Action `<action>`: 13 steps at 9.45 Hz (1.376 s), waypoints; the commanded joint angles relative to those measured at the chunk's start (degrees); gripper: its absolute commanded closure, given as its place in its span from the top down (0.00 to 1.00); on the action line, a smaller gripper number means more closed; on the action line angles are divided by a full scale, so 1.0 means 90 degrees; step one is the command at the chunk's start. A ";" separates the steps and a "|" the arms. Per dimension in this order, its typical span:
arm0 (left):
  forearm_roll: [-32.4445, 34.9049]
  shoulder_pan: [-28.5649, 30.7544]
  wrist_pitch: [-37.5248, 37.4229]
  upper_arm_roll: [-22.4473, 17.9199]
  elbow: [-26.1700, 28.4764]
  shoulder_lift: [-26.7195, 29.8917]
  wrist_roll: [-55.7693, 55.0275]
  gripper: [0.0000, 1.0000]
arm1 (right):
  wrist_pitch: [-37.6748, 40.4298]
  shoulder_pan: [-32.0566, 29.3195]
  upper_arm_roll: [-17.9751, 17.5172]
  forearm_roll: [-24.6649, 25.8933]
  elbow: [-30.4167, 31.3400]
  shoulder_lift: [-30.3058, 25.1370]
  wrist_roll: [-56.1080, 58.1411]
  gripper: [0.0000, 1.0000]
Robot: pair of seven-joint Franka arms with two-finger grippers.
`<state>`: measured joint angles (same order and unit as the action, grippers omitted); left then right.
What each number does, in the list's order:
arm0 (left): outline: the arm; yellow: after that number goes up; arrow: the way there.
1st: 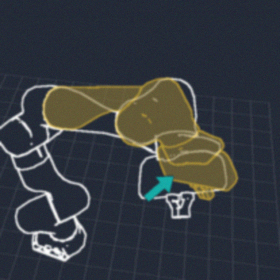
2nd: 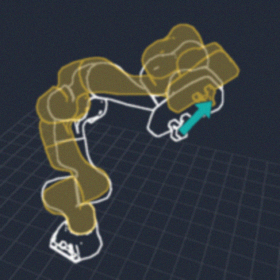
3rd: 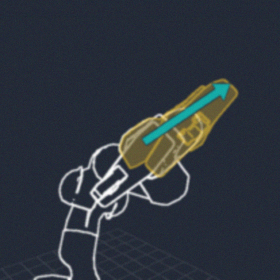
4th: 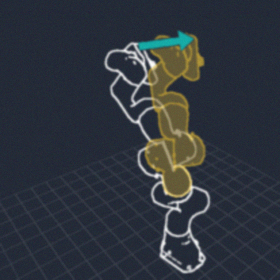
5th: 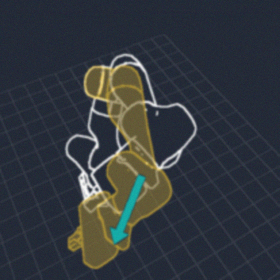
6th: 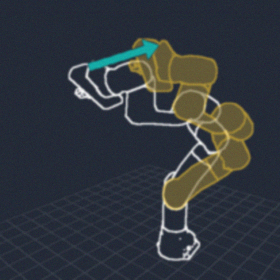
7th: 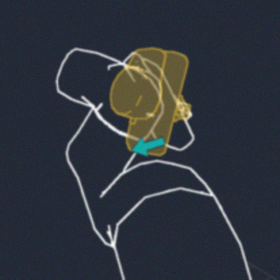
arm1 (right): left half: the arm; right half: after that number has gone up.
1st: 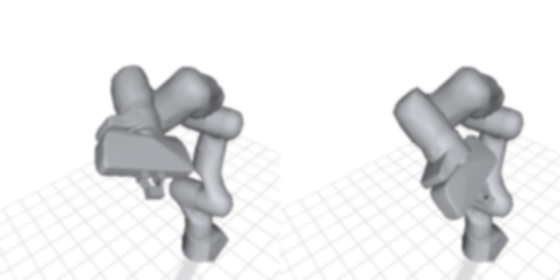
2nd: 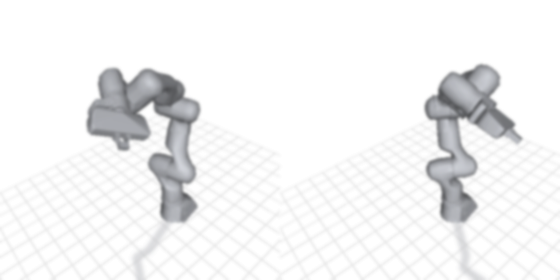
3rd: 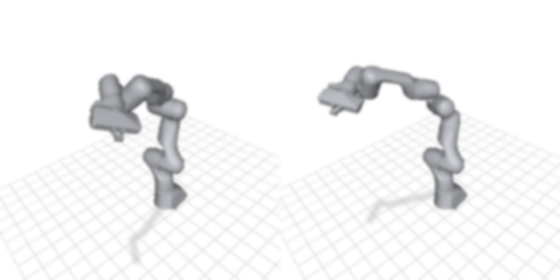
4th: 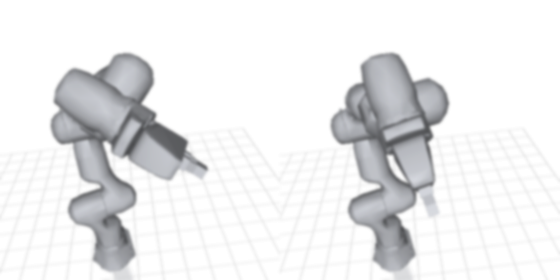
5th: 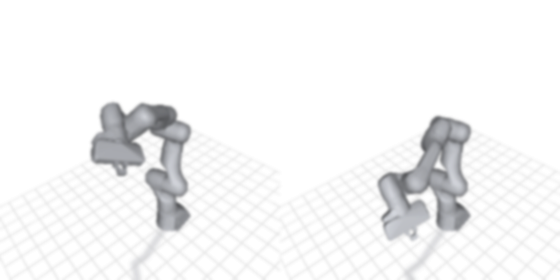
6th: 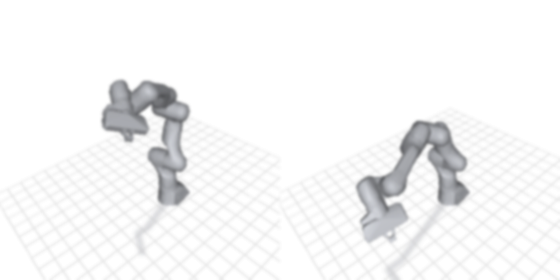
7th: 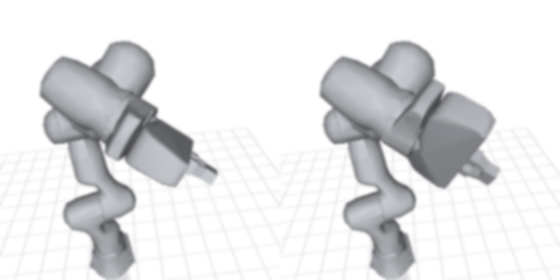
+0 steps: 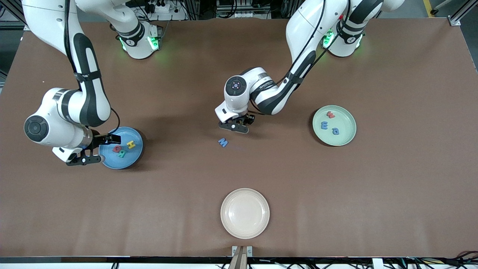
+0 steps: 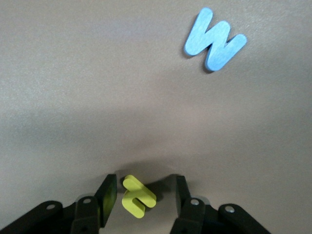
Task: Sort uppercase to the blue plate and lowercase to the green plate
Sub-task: 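Close the left gripper on the yellow r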
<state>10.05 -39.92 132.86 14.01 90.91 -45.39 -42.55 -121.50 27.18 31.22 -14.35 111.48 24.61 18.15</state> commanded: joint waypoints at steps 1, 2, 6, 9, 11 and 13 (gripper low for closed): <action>0.0006 0.0041 -0.0124 0.0054 0.0036 0.0053 0.0041 0.57 | 0.0082 0.0007 -0.0002 -0.0095 0.0035 -0.0137 0.0083 1.00; -0.0003 0.0041 -0.0124 0.0054 0.0036 0.0034 0.0031 0.57 | 0.0082 0.0007 -0.0002 -0.0095 0.0035 -0.0137 0.0083 1.00; -0.0160 0.0041 -0.0183 0.0123 0.0045 0.0024 0.0041 0.51 | 0.0082 0.0065 -0.0011 -0.0114 -0.0023 -0.0147 0.0054 1.00; -0.0150 0.0041 -0.0319 0.0123 0.0055 0.0033 0.0080 0.37 | 0.0024 0.0212 -0.0021 -0.0124 -0.0179 -0.0089 0.0014 1.00; -0.0150 0.0051 -0.0358 0.0132 0.0036 0.0033 0.0090 0.17 | 0.0062 0.0222 -0.0021 -0.0124 -0.0179 -0.0088 0.0005 1.00; -0.0160 0.0051 -0.0397 0.0132 0.0036 0.0063 0.0080 0.00 | 0.0092 0.0222 -0.0021 -0.0124 -0.0179 -0.0137 0.0005 1.00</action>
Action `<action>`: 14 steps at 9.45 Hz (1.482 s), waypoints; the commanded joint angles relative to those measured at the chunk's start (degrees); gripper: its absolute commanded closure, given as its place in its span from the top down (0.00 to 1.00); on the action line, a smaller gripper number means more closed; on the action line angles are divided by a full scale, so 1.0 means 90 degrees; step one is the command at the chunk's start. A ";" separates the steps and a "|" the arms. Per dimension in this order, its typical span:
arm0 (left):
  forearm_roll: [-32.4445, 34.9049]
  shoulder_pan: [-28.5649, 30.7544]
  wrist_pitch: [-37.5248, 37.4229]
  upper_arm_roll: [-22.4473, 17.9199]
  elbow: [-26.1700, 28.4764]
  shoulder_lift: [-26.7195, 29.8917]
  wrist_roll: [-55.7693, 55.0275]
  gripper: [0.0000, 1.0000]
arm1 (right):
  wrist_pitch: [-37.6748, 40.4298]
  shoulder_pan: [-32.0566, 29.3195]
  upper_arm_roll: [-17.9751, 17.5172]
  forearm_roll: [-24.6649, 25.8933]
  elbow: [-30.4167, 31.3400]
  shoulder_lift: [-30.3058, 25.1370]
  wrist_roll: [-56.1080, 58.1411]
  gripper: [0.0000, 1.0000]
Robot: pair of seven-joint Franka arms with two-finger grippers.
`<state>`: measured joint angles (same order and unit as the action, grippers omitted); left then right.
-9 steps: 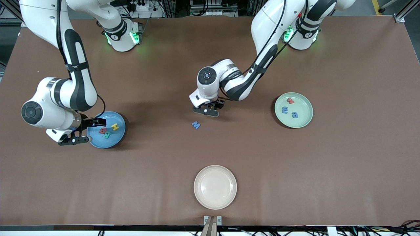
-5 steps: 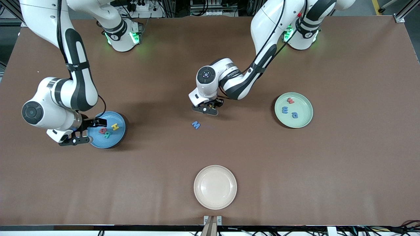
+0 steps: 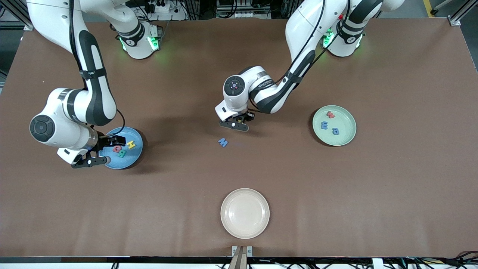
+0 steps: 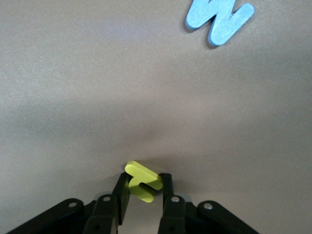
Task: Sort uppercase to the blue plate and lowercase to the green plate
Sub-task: 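Carry the r to the green plate while the right gripper grasps W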
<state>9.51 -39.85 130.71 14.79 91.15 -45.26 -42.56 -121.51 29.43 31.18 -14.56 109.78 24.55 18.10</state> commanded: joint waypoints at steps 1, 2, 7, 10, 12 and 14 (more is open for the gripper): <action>-0.0099 0.0043 -0.0196 0.0046 0.0009 0.0058 0.0070 0.00 | 0.0083 -0.0028 -0.0017 -0.0101 -0.0020 -0.0139 0.0011 1.00; -0.0099 0.0121 -0.0216 0.0046 0.0018 0.0126 0.0099 0.00 | 0.0083 -0.0028 -0.0017 -0.0110 -0.0069 -0.0130 0.0001 1.00; -0.0187 0.0989 -0.0546 0.0027 -0.0021 0.0536 0.1687 0.00 | 0.0103 0.0556 -0.0066 -0.0247 -0.0790 0.0172 -0.0136 1.00; -0.0080 0.1536 -0.1200 -0.0041 0.0018 0.0877 0.2907 0.00 | -0.0528 0.0705 -0.1058 -0.0286 -0.1221 0.0631 -0.0155 1.00; -0.0080 0.2024 -0.1727 -0.0051 0.0067 0.1257 0.3952 0.00 | -0.1193 0.0811 -0.1674 -0.0869 -0.1396 0.1108 -0.0165 1.00; -0.0080 0.2424 -0.1857 -0.0216 0.0329 0.1590 0.4677 0.00 | -0.1508 0.1404 -0.1765 -0.0824 -0.1640 0.1558 -0.0650 1.00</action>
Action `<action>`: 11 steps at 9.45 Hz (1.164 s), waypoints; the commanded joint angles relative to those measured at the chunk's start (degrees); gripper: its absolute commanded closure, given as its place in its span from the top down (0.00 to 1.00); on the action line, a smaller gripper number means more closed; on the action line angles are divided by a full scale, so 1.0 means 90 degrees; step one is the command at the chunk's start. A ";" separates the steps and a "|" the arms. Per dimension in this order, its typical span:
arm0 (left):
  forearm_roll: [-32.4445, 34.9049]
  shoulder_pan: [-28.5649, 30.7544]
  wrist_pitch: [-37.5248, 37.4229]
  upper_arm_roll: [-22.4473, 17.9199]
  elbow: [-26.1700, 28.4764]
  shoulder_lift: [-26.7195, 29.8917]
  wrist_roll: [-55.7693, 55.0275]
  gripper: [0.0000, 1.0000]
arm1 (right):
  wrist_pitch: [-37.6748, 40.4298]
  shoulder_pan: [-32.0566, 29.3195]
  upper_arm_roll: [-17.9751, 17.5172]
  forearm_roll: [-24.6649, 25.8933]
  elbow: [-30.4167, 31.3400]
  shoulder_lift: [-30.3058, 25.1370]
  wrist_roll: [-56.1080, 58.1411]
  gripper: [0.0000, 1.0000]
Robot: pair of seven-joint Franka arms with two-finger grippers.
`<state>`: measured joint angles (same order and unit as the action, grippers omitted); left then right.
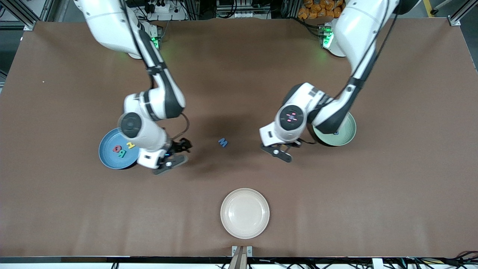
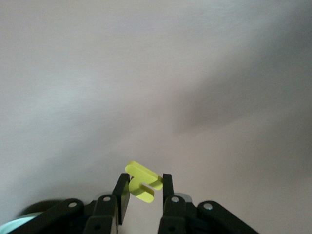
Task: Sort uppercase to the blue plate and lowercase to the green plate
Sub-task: 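Carry the r to the green plate while the right gripper grasps W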
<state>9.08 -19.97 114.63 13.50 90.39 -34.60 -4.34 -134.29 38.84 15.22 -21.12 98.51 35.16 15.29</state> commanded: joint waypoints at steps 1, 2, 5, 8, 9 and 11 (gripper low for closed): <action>0.0113 0.0420 -0.0070 -0.0094 0.0619 0.0600 0.0559 0.00 | -0.0098 0.0623 0.0018 -0.0056 -0.0515 0.0544 -0.0689 1.00; 0.0278 0.0663 -0.0080 -0.0084 0.0766 0.0776 0.0696 0.00 | -0.0099 0.0838 0.0018 -0.0046 -0.0632 0.0681 -0.0954 1.00; 0.0329 0.1357 0.0046 -0.0084 0.1331 0.1158 0.1136 0.00 | -0.0099 0.1182 0.0028 0.0119 -0.0936 0.1024 -0.1395 1.00; 0.0329 0.1944 0.1291 -0.0074 0.2881 0.1812 0.1360 0.00 | -0.0216 0.1241 0.0018 0.0306 -0.0936 0.1190 -0.1425 1.00; 0.0329 0.1984 0.1809 -0.0084 0.3379 0.1929 0.1429 0.00 | -0.0216 0.1251 0.0009 0.0296 -0.0936 0.1229 -0.1512 1.00; 0.0319 0.2072 0.2175 -0.0084 0.3958 0.2047 0.1410 0.00 | -0.0216 0.1416 0.0009 0.0296 -0.0946 0.1278 -0.1795 1.00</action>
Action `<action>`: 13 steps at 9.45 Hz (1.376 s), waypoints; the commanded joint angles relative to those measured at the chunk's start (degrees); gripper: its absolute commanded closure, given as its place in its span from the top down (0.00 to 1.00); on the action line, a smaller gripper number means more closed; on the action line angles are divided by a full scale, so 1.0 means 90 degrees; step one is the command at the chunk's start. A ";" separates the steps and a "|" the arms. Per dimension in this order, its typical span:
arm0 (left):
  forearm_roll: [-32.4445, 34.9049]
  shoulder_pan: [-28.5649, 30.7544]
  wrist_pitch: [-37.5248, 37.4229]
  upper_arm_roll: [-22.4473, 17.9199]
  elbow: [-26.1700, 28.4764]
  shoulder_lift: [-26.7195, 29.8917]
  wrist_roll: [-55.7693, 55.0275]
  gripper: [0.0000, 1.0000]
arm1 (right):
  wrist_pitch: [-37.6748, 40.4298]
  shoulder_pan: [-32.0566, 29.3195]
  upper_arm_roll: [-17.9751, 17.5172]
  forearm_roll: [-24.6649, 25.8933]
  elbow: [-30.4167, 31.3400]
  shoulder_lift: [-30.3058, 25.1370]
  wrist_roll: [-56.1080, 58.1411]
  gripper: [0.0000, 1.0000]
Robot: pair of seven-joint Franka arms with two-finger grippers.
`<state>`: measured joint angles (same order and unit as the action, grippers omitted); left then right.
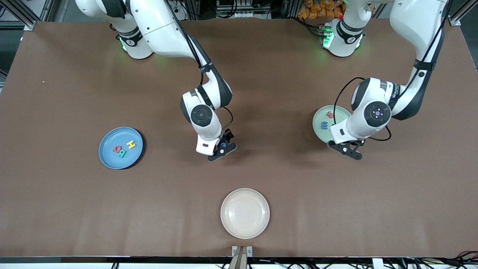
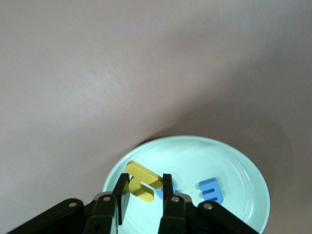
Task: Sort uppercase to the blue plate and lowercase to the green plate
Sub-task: 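Carry the r to the green plate while the right gripper grasps W, then release the r on the green plate while the right gripper lifts W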
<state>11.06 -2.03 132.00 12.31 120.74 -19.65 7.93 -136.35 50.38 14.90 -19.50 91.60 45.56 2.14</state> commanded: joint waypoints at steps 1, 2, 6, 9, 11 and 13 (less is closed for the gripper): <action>0.0051 0.0098 0.0294 0.0058 0.0791 0.0512 -0.0001 0.00 | 0.0014 0.0145 0.0043 0.0126 -0.0168 0.0143 -0.0335 1.00; 0.0031 0.0099 0.0285 0.0058 0.0967 0.0649 -0.0031 0.00 | 0.0023 0.0154 0.0043 0.0126 -0.0168 0.0143 -0.0345 1.00; 0.0031 0.0215 0.0880 0.0048 0.1525 0.0621 -0.0021 0.00 | 0.0024 0.0203 0.0072 0.0223 -0.0139 0.0114 -0.0335 0.30; 0.0031 0.0353 0.0890 0.0048 0.1701 0.0670 0.0076 0.00 | 0.0024 0.0193 0.0092 0.0234 -0.0129 0.0094 -0.0335 0.00; 0.0031 0.0382 0.0977 0.0039 0.1750 0.0621 0.0076 0.00 | 0.0091 0.0135 0.0140 0.0224 -0.0100 0.0027 -0.0345 0.00; 0.0031 0.0479 0.0978 0.0039 0.1876 0.0669 0.0067 0.07 | 0.0499 0.0183 0.0500 0.0224 -0.0099 -0.0139 -0.0830 0.00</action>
<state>11.06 1.11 139.55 12.31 135.40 -15.47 7.92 -135.01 51.61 17.17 -18.20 90.85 45.53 -1.89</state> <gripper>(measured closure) 0.692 0.648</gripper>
